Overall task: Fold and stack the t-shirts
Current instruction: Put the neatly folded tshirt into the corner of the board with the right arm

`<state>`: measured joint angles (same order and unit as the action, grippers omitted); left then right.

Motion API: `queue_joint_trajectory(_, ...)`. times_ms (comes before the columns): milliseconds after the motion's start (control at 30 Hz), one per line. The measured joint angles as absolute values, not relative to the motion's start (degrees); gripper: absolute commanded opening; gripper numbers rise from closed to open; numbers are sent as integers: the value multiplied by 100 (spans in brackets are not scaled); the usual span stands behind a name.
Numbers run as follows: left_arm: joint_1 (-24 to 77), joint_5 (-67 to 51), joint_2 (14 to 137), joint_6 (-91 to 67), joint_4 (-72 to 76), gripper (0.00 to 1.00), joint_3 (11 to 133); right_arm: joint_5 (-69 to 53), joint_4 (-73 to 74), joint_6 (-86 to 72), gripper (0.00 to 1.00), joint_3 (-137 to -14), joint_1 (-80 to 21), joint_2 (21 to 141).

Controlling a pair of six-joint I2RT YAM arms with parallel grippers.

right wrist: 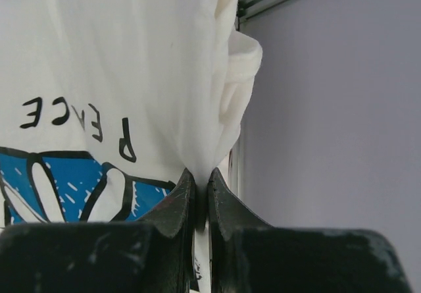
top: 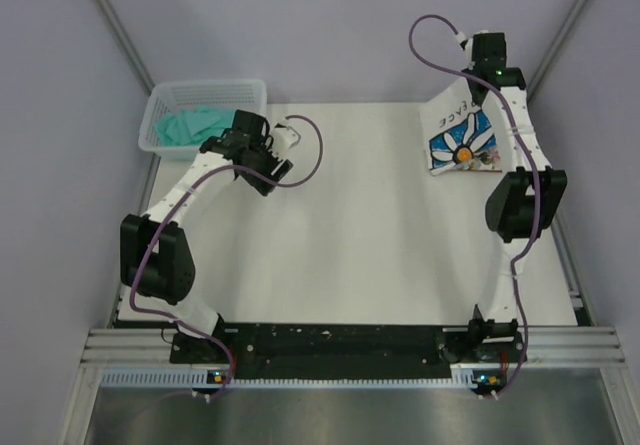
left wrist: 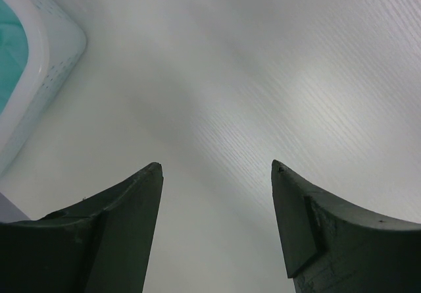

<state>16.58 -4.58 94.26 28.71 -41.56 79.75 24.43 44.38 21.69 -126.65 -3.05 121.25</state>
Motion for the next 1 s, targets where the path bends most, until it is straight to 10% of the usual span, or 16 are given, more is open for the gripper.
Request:
queue_joint_trajectory(900, 1658, -331, 9677, 2891, -4158, 72, 7944, 2432, 4154, 2141, 0, -12722, 607, 12818)
queue_joint_trajectory(933, 1658, -329, 9701, 2891, -4158, 72, 7944, 2434, 4152, 2117, 3, -12726, 646, 12877)
queue_joint_trajectory(1000, 1658, -311, 9732, 2893, -4160, 72, 7944, 2447, 4130, 2032, 51, -12779, 749, 13032)
